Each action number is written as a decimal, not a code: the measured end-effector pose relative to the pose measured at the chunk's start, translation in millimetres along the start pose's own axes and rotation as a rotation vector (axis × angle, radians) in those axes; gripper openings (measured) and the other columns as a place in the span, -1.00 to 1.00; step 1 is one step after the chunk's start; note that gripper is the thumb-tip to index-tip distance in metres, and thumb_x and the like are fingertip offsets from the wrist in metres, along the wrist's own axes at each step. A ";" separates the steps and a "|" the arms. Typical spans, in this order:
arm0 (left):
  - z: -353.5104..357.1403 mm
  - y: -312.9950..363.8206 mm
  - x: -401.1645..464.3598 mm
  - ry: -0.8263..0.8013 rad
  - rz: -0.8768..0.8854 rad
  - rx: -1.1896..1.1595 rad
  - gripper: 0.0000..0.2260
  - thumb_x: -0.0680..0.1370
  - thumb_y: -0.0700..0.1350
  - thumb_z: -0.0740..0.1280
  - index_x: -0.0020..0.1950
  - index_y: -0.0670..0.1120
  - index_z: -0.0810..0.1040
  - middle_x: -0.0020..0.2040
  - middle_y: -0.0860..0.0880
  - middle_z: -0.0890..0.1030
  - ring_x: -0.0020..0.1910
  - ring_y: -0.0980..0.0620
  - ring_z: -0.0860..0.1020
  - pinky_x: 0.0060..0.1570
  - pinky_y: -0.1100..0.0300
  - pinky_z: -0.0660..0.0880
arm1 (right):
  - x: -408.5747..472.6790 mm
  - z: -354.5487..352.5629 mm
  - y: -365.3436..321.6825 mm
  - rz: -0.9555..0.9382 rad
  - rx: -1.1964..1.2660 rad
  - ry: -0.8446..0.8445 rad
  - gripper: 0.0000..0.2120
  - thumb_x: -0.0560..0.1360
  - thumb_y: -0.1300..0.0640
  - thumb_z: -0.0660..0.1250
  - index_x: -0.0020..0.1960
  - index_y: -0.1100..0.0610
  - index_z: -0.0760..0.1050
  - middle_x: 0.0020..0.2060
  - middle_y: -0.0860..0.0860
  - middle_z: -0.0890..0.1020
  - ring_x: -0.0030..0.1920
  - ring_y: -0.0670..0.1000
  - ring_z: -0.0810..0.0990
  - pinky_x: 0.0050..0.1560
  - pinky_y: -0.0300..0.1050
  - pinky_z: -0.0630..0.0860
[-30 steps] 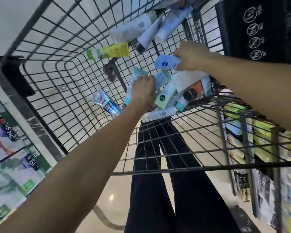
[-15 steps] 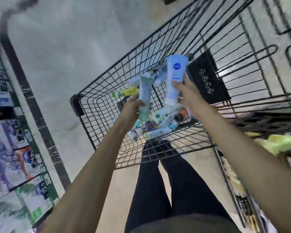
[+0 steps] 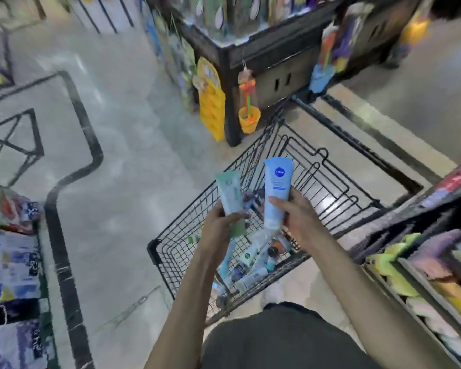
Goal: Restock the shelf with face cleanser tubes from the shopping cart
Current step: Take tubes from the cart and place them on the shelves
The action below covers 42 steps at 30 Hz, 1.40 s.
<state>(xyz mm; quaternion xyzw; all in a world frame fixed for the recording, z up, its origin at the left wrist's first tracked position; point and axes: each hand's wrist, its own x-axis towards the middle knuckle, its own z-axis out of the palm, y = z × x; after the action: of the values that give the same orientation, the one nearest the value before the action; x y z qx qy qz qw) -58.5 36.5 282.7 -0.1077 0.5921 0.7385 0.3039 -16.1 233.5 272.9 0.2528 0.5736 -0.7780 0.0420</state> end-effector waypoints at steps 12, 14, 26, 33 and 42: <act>55.8 9.4 -54.4 -0.390 0.071 0.193 -0.60 0.53 -0.43 0.38 0.25 -0.04 0.51 -0.03 -0.07 0.74 -0.07 -0.08 0.70 -0.15 -0.02 0.62 | -145.8 -27.7 -1.4 -0.193 0.174 0.448 -0.61 0.51 0.23 0.50 0.31 0.10 0.56 0.04 0.05 0.75 -0.03 0.08 0.73 -0.02 0.02 0.62; 71.3 1.4 -65.9 -0.437 0.063 0.249 -0.57 0.48 -0.37 0.45 0.30 -0.09 0.49 0.02 -0.13 0.73 -0.04 -0.16 0.70 -0.20 0.01 0.63 | -172.2 -34.2 0.8 -0.210 0.175 0.533 -0.62 0.51 0.23 0.50 0.31 0.13 0.56 0.01 0.06 0.75 -0.08 0.06 0.74 -0.12 -0.04 0.63; 171.4 -64.9 -155.8 -0.760 -0.007 0.378 -0.62 0.46 -0.42 0.42 0.24 -0.18 0.55 0.00 -0.18 0.72 -0.06 -0.19 0.70 -0.14 -0.01 0.62 | -320.6 -79.0 43.0 -0.333 0.330 0.930 -0.68 0.52 0.25 0.50 0.23 0.07 0.56 -0.05 -0.01 0.76 -0.19 0.01 0.74 -0.25 -0.08 0.63; 219.4 -111.8 -217.0 -0.899 0.020 0.476 -0.56 0.35 -0.23 0.51 0.23 -0.09 0.61 0.11 -0.24 0.69 -0.01 -0.21 0.68 0.06 -0.14 0.59 | -401.2 -116.3 73.2 -0.374 0.352 1.098 -0.61 0.48 0.13 0.56 0.27 0.03 0.57 0.07 0.00 0.74 0.06 0.10 0.73 0.09 0.15 0.65; 273.6 -176.8 -328.5 -0.990 0.051 0.499 -0.42 0.27 -0.16 0.58 0.29 -0.09 0.57 0.13 -0.10 0.71 0.13 -0.20 0.67 0.17 -0.18 0.59 | -523.4 -162.2 104.1 -0.413 0.367 1.189 -0.62 0.48 0.12 0.57 0.23 -0.08 0.56 0.06 -0.04 0.74 0.07 0.03 0.71 0.16 0.16 0.63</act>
<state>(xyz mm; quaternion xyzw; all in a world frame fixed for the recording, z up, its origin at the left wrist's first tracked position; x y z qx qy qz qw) 358.6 208.3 385.7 0.3418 0.5380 0.5454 0.5444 531.5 228.9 378.6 0.5277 0.3935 -0.5829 -0.4764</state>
